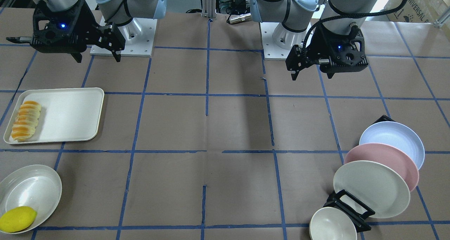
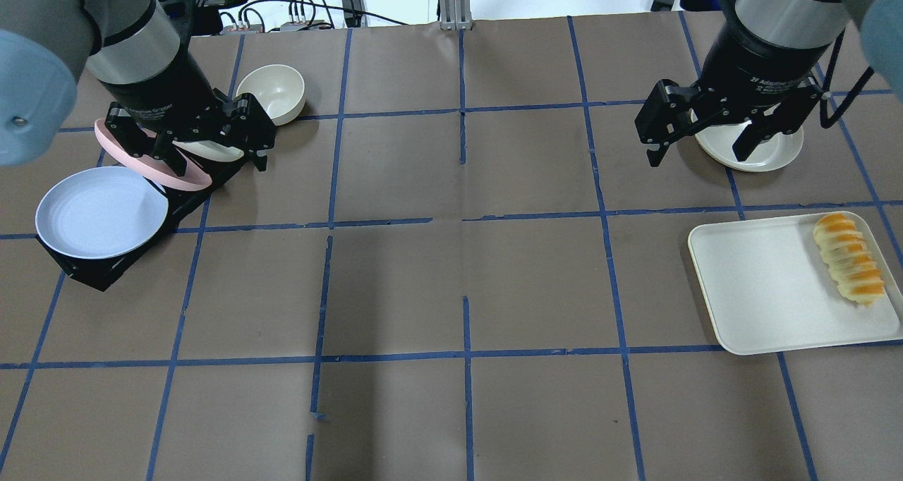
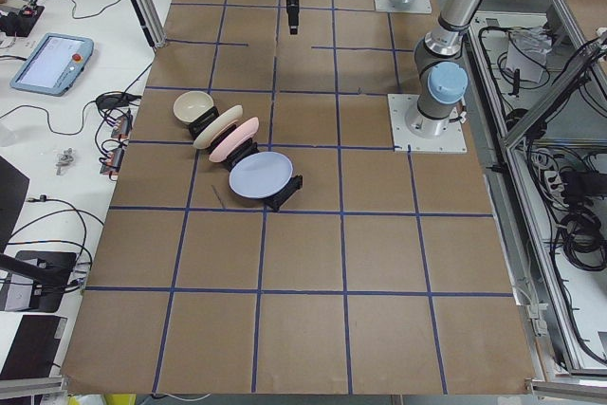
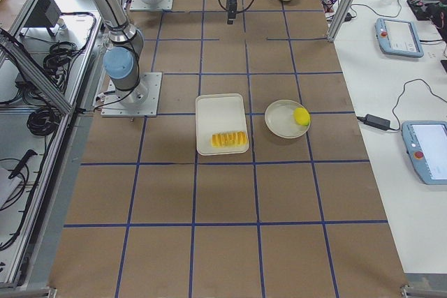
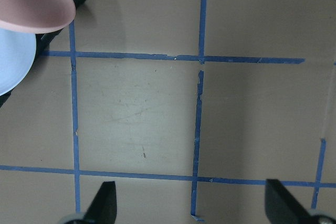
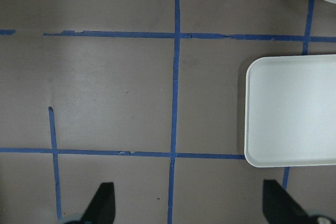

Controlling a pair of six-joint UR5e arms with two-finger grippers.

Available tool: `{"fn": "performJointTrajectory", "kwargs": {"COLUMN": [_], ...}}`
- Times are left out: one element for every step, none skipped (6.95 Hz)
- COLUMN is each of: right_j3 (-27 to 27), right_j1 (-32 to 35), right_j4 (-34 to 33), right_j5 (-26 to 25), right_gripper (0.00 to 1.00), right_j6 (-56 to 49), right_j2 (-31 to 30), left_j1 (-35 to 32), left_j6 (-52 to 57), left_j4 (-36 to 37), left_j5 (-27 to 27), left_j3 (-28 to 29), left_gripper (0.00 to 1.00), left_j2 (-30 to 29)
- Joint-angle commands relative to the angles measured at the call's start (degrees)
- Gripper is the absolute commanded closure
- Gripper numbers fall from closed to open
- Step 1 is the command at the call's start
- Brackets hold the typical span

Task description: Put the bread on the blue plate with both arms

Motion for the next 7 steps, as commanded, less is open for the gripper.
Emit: {"fn": "performJointTrajectory", "kwargs": {"right_j3": [0.0,0.09,0.09,0.17,0.18,0.44,0.53], "right_j1": [0.0,0.0,0.0,0.0,0.0,-0.26,-0.61], "right_j4": [0.0,0.0,0.0,0.0,0.0,-0.17,-1.22], "right_j5": [0.0,0.0,0.08,0.0,0.08,0.35,0.0], "right_gripper": [0.0,0.0,0.0,0.0,0.0,0.0,0.0], "right_j6": [0.0,0.0,0.0,0.09,0.09,-0.52,-0.79], "right_j2": [0.0,0.0,0.0,0.0,0.0,0.61,0.7], "left_j1": [-0.01,-0.01,-0.01,-0.01,-0.01,-0.01,-0.01], "left_j6": [0.04,0.04,0.04,0.04,0.04,0.04,0.04], "left_j4": [0.02,0.1,0.1,0.1,0.1,0.1,0.1], "left_j5": [0.03,0.03,-0.06,-0.06,-0.06,-0.06,-0.06], "left_j3": [-0.03,-0.03,-0.11,-0.11,-0.11,-0.11,-0.03], "left_gripper": [0.0,0.0,0.0,0.0,0.0,0.0,0.0], "left_j2": [-0.06,-0.06,-0.06,-0.06,0.03,-0.06,-0.06]}}
